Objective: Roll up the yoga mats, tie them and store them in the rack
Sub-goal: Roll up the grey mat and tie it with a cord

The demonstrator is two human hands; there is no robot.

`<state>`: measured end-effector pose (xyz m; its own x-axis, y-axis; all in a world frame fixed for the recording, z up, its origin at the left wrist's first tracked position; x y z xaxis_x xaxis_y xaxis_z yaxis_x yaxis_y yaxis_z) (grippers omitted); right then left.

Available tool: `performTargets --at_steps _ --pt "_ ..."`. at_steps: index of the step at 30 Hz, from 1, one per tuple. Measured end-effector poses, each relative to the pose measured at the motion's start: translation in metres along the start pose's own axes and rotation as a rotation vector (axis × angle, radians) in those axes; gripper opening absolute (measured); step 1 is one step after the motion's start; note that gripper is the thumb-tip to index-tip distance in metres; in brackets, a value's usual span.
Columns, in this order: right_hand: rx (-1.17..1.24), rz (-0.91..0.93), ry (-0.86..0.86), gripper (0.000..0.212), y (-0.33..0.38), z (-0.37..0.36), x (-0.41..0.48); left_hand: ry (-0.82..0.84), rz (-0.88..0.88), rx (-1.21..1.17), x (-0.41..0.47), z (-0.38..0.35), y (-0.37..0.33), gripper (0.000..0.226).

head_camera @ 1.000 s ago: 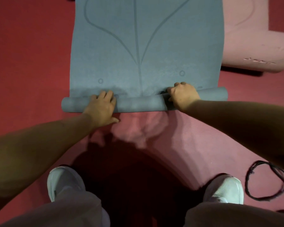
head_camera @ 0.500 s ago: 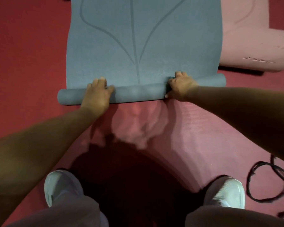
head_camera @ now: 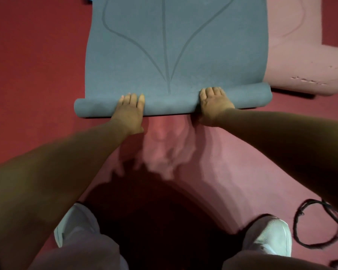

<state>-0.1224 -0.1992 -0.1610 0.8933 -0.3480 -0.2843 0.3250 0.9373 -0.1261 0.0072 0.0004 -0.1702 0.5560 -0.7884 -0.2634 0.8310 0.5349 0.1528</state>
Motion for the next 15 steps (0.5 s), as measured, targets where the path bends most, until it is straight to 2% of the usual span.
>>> performTargets --at_steps 2,4,8,12,15 --pt "0.022 -0.016 -0.001 0.104 -0.002 -0.003 0.004 -0.035 -0.02 -0.018 0.003 0.006 0.002 0.09" --pt "0.051 -0.031 0.02 0.095 -0.001 -0.006 0.004 -0.055 -0.017 -0.105 0.007 0.009 0.005 0.069" --pt "-0.006 0.022 -0.035 0.06 -0.005 -0.003 0.008 -0.039 -0.02 -0.132 0.015 0.012 0.01 0.062" --pt "-0.045 0.075 -0.047 0.067 -0.006 -0.002 0.006 -0.017 -0.055 -0.064 0.02 0.02 0.007 0.05" --pt "-0.046 0.107 -0.079 0.054 -0.001 0.006 0.004 0.035 -0.088 0.014 0.02 0.029 0.006 0.044"
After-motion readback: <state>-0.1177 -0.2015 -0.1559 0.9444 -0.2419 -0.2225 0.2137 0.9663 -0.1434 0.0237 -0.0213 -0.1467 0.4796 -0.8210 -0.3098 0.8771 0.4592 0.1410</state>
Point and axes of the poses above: each hand's wrist, its own x-axis towards the middle knuckle, its own z-axis out of the back of the hand, y = z × x, the point moved 9 cm from there along x, towards the middle knuckle, and after that the axes turned 9 degrees about -y, right-handed, at the moved point
